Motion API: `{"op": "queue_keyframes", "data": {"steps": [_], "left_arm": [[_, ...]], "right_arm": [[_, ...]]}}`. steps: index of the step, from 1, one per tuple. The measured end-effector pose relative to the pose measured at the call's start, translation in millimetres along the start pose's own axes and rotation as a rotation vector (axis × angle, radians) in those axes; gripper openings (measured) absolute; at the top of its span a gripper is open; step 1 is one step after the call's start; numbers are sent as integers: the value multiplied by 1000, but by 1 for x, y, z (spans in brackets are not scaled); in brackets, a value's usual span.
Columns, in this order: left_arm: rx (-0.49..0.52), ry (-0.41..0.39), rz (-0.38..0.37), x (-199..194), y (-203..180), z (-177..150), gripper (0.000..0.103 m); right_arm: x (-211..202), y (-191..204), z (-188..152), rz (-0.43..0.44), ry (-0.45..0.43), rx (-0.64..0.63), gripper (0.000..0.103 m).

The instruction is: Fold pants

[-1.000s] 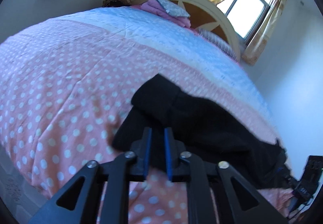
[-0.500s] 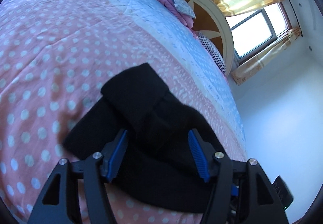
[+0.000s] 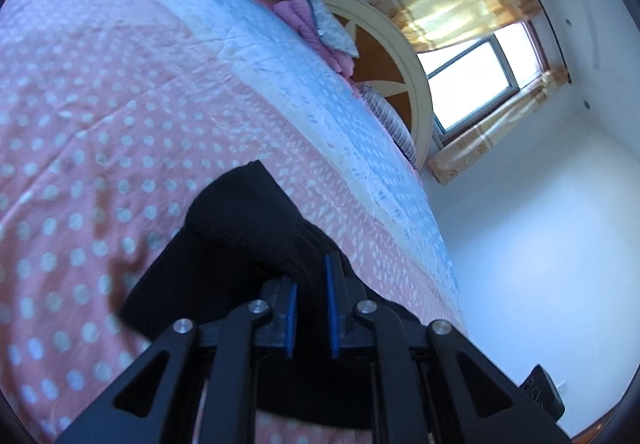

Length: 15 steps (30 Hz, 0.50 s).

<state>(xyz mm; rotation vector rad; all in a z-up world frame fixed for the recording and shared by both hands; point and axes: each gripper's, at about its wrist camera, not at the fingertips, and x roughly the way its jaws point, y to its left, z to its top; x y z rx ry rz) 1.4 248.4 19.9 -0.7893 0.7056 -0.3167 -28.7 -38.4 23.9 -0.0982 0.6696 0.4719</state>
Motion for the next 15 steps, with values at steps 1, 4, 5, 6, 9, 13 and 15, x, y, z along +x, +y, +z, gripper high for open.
{"op": "queue_keyframes", "data": {"steps": [1, 4, 5, 6, 9, 13, 15], "left_arm": [[15, 2, 21, -5, 0, -3, 13], [75, -9, 102, -13, 2, -10, 13], [90, -4, 133, -13, 3, -12, 13], [91, 7, 161, -13, 5, -16, 13], [69, 18, 187, -16, 16, -25, 13], [132, 29, 259, -13, 17, -35, 13], [186, 32, 376, -5, 17, -38, 13]], "right_arm": [[-1, 1, -1, 6, 3, -5, 3], [-1, 3, -8, 4, 14, -18, 3], [1, 5, -11, 7, 31, -32, 3], [4, 6, -12, 7, 49, -45, 3], [11, 10, -28, 40, 111, -72, 3], [11, 17, -43, 35, 116, -92, 4], [15, 16, -45, 23, 92, -82, 4]]}}
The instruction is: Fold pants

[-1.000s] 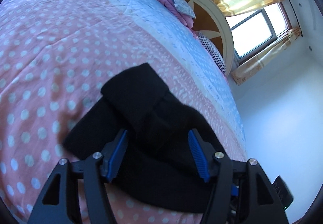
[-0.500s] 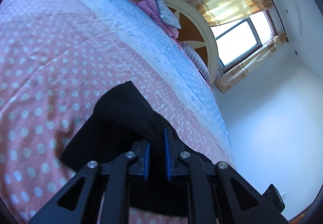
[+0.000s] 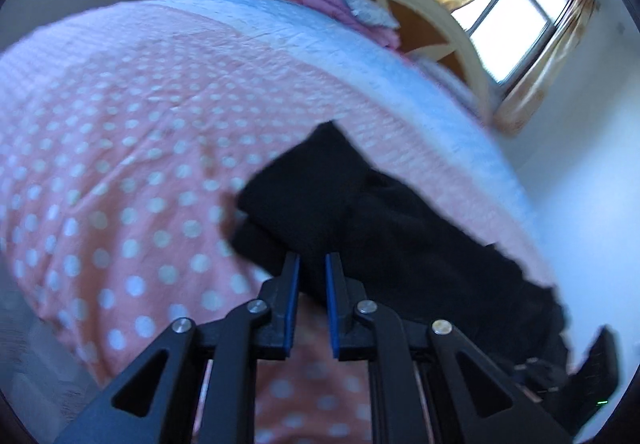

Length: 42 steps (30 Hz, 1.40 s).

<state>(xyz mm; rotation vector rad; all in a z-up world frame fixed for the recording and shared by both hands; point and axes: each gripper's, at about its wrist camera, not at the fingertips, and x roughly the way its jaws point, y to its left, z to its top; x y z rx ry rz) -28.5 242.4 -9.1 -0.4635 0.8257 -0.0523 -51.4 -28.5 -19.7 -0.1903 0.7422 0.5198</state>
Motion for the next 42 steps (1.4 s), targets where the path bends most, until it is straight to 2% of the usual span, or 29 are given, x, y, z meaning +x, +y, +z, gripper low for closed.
{"op": "queue_keyframes", "data": {"steps": [2, 4, 6, 8, 10, 11, 12, 14, 15, 18, 21, 23, 25, 27, 29, 31, 33, 34, 36, 39, 41, 42], "left_arm": [[26, -7, 22, -3, -3, -1, 15], [64, -20, 79, -11, -8, 2, 23], [116, -88, 146, -28, -16, 7, 25], [160, -161, 187, -44, -23, 11, 25], [190, -231, 182, -55, -32, 18, 25], [206, -253, 154, -57, -37, 22, 30], [216, -259, 139, -54, -40, 27, 34], [225, -240, 138, -35, -45, 33, 34], [226, -228, 128, -25, -47, 32, 34], [209, -185, 121, 4, -48, 25, 34], [173, -112, 160, 28, -40, 8, 34], [195, -155, 170, 25, -42, -2, 34], [250, -153, 206, 26, -49, -5, 34], [247, -153, 215, 27, -50, -5, 36], [242, -155, 211, 29, -51, -5, 40], [259, -160, 217, 32, -55, -7, 47], [295, -161, 242, 36, -62, -9, 56], [311, -159, 254, 38, -66, -10, 58], [326, -159, 273, 39, -68, -12, 59], [316, -151, 258, 38, -66, -10, 59], [313, -146, 250, 38, -65, -10, 59], [312, -146, 249, 38, -65, -10, 60]], "right_arm": [[4, 0, -1, -3, 1, 2, 4], [2, 1, 1, 3, 11, -2, 6], [-6, -7, 3, 51, 9, 34, 11], [-19, -17, 4, 113, -12, 89, 23], [-29, -30, 8, 179, -42, 156, 52], [-37, -39, 10, 224, -76, 199, 54], [-43, -49, 16, 266, -115, 241, 54], [-51, -66, 29, 300, -166, 303, 54], [-53, -80, 40, 298, -192, 334, 54], [-38, -106, 64, 231, -199, 360, 54], [-3, -124, 76, 206, -124, 395, 54], [20, -129, 78, 235, -41, 407, 54], [43, -121, 78, 292, 37, 397, 54], [59, -106, 77, 251, 139, 334, 54], [60, -95, 76, 235, 158, 282, 55], [58, -95, 80, 281, 170, 280, 56], [63, -103, 83, 329, 162, 345, 56], [71, -110, 86, 353, 160, 388, 56], [87, -116, 89, 399, 172, 453, 56], [104, -121, 97, 452, 164, 527, 56], [97, -136, 102, 487, 88, 616, 56], [92, -152, 101, 516, 24, 705, 56]]}}
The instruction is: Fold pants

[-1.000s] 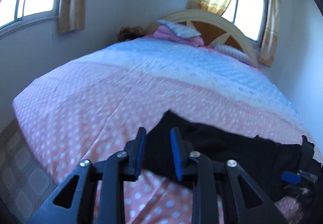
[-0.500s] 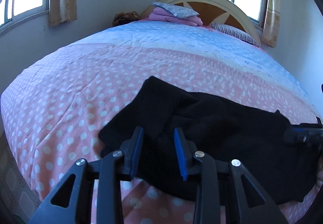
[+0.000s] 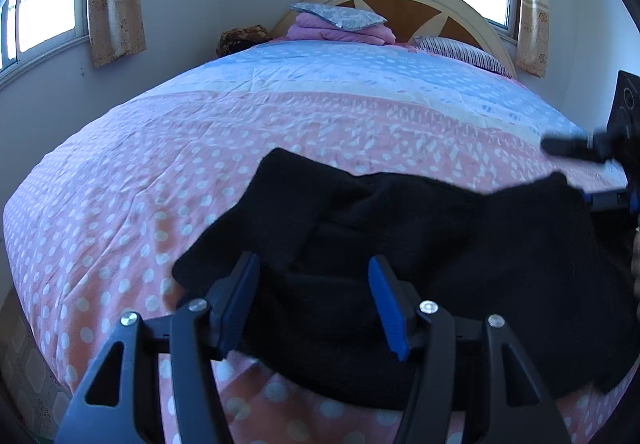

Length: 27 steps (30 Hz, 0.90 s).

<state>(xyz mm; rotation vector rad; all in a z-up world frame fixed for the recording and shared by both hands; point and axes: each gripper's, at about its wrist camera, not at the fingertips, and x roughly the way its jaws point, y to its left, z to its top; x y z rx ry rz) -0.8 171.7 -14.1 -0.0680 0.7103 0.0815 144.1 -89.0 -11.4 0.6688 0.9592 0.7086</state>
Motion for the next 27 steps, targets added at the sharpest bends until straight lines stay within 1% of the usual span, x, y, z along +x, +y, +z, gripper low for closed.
{"op": "queue_keyframes", "data": {"steps": [2, 3, 4, 6, 8, 9, 10, 11, 12, 15, 16, 17, 19, 20, 21, 22, 23, 24, 25, 26, 27], "left_arm": [[1, -3, -1, 1, -2, -1, 61], [8, -5, 5, 1, -3, -1, 62], [16, -6, 12, 1, -5, -1, 62], [21, -5, 12, 2, -6, -1, 62], [6, 0, -11, 2, -1, 0, 63], [1, 1, -21, 2, 1, 0, 63], [0, 3, -24, 2, 1, 1, 63], [2, 4, -25, 2, 1, 1, 63], [6, 1, -21, 2, 0, 0, 63], [15, -2, -8, 2, -3, 0, 65], [16, -1, -9, 2, -3, 0, 66], [15, 2, -12, 2, -4, 0, 68], [18, 9, -13, 4, -5, 2, 70], [19, 12, -11, 5, -6, 2, 72], [18, 13, -8, 5, -6, 2, 72], [18, 14, -5, 5, -6, 3, 72], [19, 15, 1, 6, -7, 3, 73], [19, 17, 6, 6, -8, 3, 73], [20, 20, 10, 7, -8, 4, 74], [19, 23, 17, 7, -10, 4, 74], [18, 25, 22, 8, -11, 5, 74]], "right_arm": [[-11, -21, 11, 83, -63, 121, 54], [-14, -34, 15, 109, -93, 175, 53], [-13, -39, 17, 110, -96, 182, 51], [-2, -46, 18, 90, -55, 174, 48], [4, -53, 23, 136, 12, 174, 47], [2, -58, 28, 194, 47, 219, 47], [-3, -63, 31, 218, 71, 264, 48], [-12, -72, 33, 212, 79, 310, 48], [-37, -79, 37, 132, 20, 341, 49], [-118, -88, 39, -98, -212, 311, 49], [-154, -88, 32, -205, -308, 293, 49], [-181, -88, 27, -275, -374, 278, 49], [-240, -88, 9, -457, -504, 253, 49], [-264, -89, 1, -537, -562, 257, 49], [-296, -95, -10, -617, -640, 281, 49], [-316, -102, -18, -647, -676, 301, 49], [-327, -109, -19, -671, -673, 319, 49], [-337, -118, -16, -716, -642, 345, 49], [-339, -126, -14, -755, -608, 362, 49], [-338, -138, -14, -784, -569, 374, 49], [-338, -149, -14, -794, -548, 381, 49]]}}
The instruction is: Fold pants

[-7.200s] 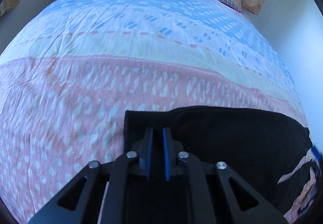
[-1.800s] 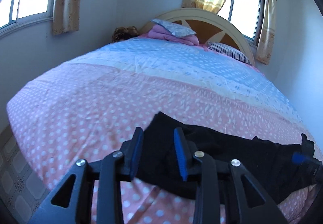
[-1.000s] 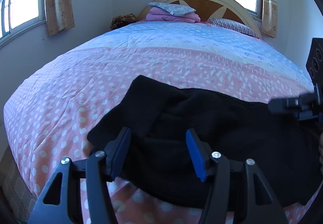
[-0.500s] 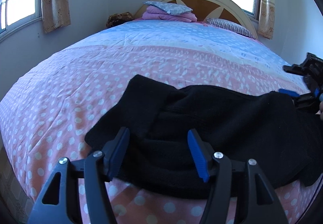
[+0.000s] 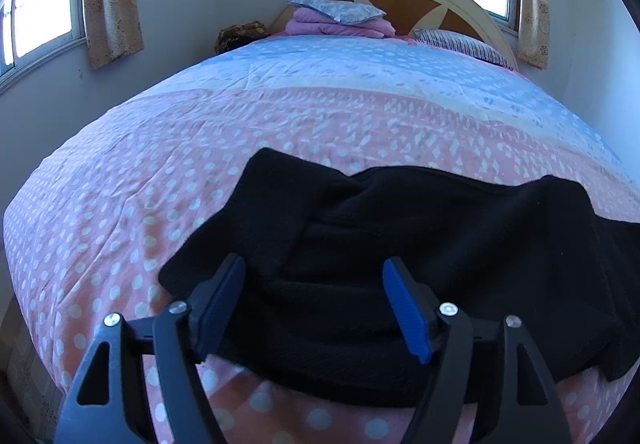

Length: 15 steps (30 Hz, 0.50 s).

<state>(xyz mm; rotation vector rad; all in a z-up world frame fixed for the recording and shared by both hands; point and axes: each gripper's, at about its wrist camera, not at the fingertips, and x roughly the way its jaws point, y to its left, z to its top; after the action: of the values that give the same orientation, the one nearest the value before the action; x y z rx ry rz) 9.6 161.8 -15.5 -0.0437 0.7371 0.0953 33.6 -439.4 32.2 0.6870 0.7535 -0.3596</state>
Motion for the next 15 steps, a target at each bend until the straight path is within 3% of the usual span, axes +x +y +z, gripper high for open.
{"op": "queue_keyframes", "data": {"steps": [3, 5, 11, 12, 13, 15], "left_arm": [[4, 1, 11, 1, -2, 0, 75], [0, 1, 6, 0, -1, 0, 75], [0, -5, 2, 0, -1, -2, 75], [-2, -6, -1, -1, 0, -2, 75], [-4, -8, -3, -1, 0, -2, 75], [-5, -10, -5, -2, 0, -3, 75]], "right_arm": [[33, 0, 13, -60, 75, -8, 49], [64, -2, 17, -148, 175, -45, 49], [97, 13, 17, -351, 244, -167, 50], [95, 14, 18, -358, 245, -181, 44], [92, 12, 19, -375, 246, -188, 23], [80, 1, 25, -354, 245, -177, 7]]}}
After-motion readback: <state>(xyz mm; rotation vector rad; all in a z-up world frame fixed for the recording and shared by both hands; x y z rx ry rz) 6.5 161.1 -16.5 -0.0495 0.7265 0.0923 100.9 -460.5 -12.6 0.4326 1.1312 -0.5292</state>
